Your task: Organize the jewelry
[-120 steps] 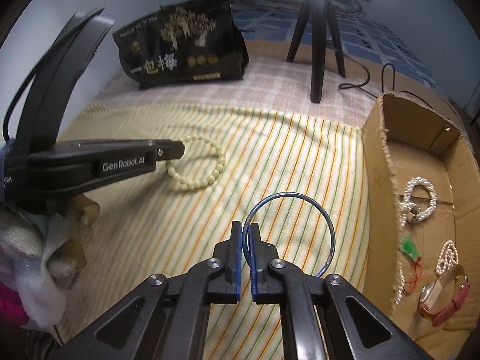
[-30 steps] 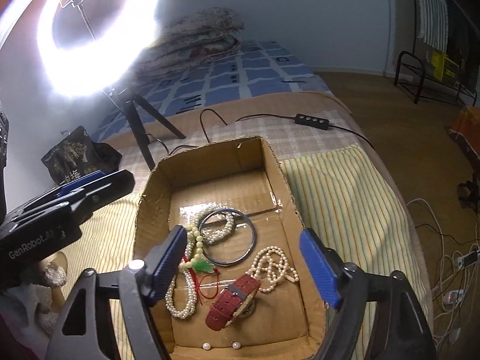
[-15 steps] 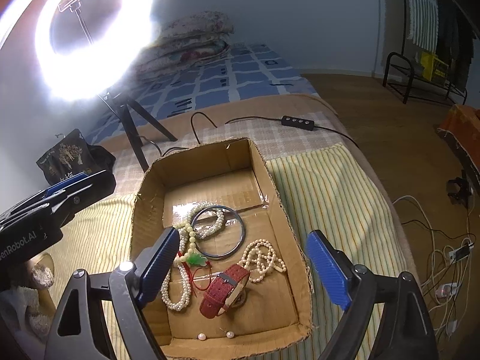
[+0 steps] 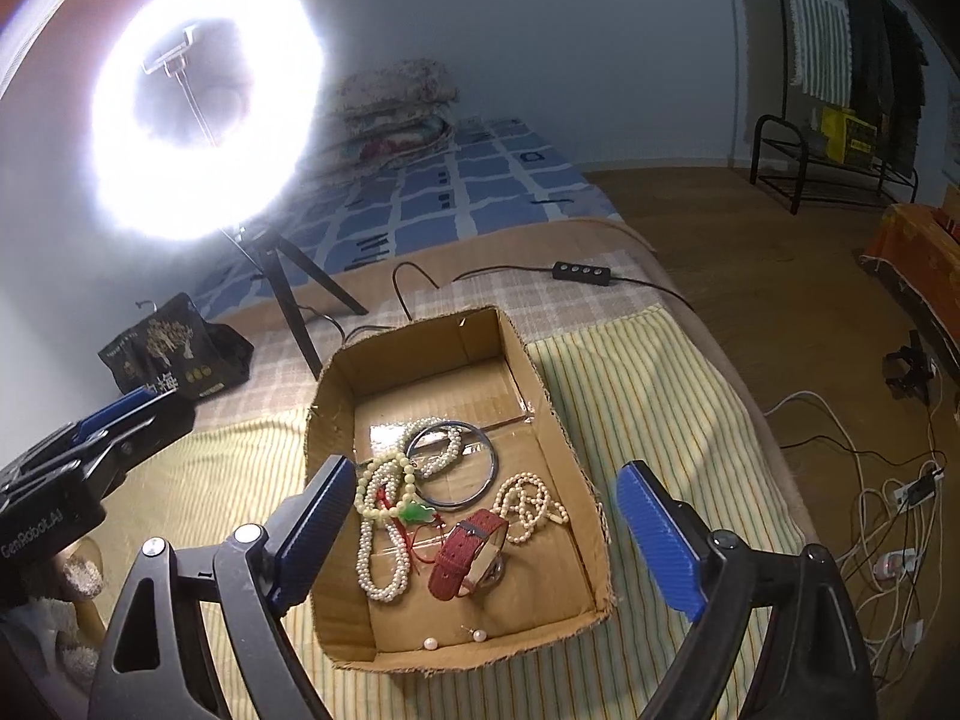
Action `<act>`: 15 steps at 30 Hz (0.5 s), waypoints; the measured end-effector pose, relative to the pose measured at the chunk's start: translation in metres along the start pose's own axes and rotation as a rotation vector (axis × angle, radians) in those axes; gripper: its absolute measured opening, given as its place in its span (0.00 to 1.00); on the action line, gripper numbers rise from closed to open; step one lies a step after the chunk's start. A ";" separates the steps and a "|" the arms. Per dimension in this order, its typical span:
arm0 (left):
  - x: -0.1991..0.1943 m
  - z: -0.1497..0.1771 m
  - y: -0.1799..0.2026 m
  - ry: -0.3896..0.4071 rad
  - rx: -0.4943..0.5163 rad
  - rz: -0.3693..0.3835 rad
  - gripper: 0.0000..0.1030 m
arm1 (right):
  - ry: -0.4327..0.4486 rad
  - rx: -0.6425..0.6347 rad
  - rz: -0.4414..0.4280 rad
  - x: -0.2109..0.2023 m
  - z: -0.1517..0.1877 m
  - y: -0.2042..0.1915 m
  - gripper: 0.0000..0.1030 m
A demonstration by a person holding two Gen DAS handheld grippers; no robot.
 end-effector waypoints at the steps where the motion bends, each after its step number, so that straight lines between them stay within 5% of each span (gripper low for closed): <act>1: -0.005 0.001 -0.002 0.003 -0.001 -0.001 0.62 | 0.005 -0.001 0.001 -0.003 0.000 -0.001 0.88; 5: -0.032 0.006 -0.010 0.034 -0.008 -0.010 0.71 | 0.033 -0.021 0.019 -0.020 0.001 -0.005 0.88; 15: -0.098 0.019 -0.016 0.104 0.015 -0.022 0.74 | 0.122 -0.042 0.048 -0.065 0.004 -0.020 0.95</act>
Point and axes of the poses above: each gripper's, at about its wrist camera, not at the fingertips, and x roughly the way its jaws point, y to its right, z to its underside, the point moved 5 cm from there along x, roughly the way its jaws point, and after that the axes turned 3 degrees about y, right-handed, at the moved point
